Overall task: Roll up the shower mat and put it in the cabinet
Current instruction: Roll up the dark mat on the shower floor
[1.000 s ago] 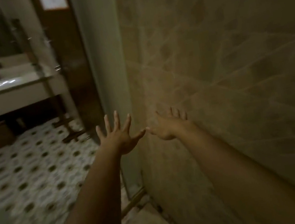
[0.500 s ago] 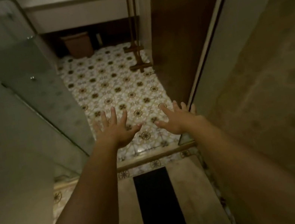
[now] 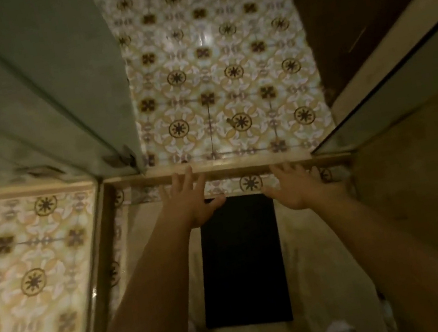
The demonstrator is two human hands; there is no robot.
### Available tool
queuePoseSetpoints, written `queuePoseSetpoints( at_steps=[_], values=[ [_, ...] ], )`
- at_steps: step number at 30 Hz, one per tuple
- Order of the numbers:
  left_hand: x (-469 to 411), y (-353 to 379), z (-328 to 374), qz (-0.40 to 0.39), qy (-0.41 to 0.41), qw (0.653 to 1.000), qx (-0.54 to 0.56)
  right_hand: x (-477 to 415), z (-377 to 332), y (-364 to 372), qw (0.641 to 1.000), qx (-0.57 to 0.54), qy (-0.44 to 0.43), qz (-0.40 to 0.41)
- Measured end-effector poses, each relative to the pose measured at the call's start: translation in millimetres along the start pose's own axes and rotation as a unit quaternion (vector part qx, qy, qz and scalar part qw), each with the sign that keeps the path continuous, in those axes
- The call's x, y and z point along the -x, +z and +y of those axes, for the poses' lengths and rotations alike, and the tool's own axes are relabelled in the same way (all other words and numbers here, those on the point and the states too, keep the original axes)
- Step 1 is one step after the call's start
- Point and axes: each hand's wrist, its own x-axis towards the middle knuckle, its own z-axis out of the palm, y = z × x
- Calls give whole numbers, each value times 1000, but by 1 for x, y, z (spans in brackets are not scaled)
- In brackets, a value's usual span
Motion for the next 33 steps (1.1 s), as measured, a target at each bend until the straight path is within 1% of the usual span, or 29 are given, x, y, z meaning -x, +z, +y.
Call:
queuePoseSetpoints(
  at_steps=[2, 4, 6, 8, 11, 14, 18, 19, 21, 23, 25, 27, 29, 31, 33],
  values=[
    [-55, 73, -5, -19, 1, 1000, 0, -68, 25, 64, 1000, 3, 1, -18],
    [-97, 130, -13, -16, 13, 1000, -16, -122, 40, 114, 1000, 15, -4, -16],
    [-138, 183, -25, -14, 26, 999, -27, -175, 48, 160, 999, 33, -24, 16],
    [-171, 227, -38, -18, 39, 998, -43, -220, 48, 200, 996, 42, -63, 45],
    [-210, 265, -53, -6, 53, 996, -67, -269, 44, 246, 991, 37, -98, 79],
    [-237, 282, -63, 1, 76, 994, -79, -295, 45, 278, 986, 55, -114, 109],
    [-242, 296, -68, 17, 90, 991, -96, -288, 53, 303, 977, 48, -128, 163],
    [-239, 296, -68, 37, 95, 991, -91, -284, 54, 303, 971, 45, -140, 186],
    [-237, 292, -68, 109, 126, 982, -90, -282, 55, 294, 957, 27, -162, 238],
    [-238, 283, -68, 166, 165, 966, -105, -281, 55, 278, 955, 7, -153, 256],
    [-236, 277, -68, 186, 183, 959, -114, -282, 57, 265, 963, -7, -137, 230],
    [-236, 274, -66, 186, 177, 959, -119, -287, 62, 254, 974, -26, -138, 180],
    [-240, 273, -64, 158, 154, 971, -96, -292, 69, 247, 978, -43, -151, 139],
    [-247, 268, -61, 117, 114, 985, -58, -297, 75, 247, 980, -59, -148, 120],
    [-252, 261, -59, 84, 104, 990, -49, -300, 77, 250, 981, -68, -143, 108]
  ],
)
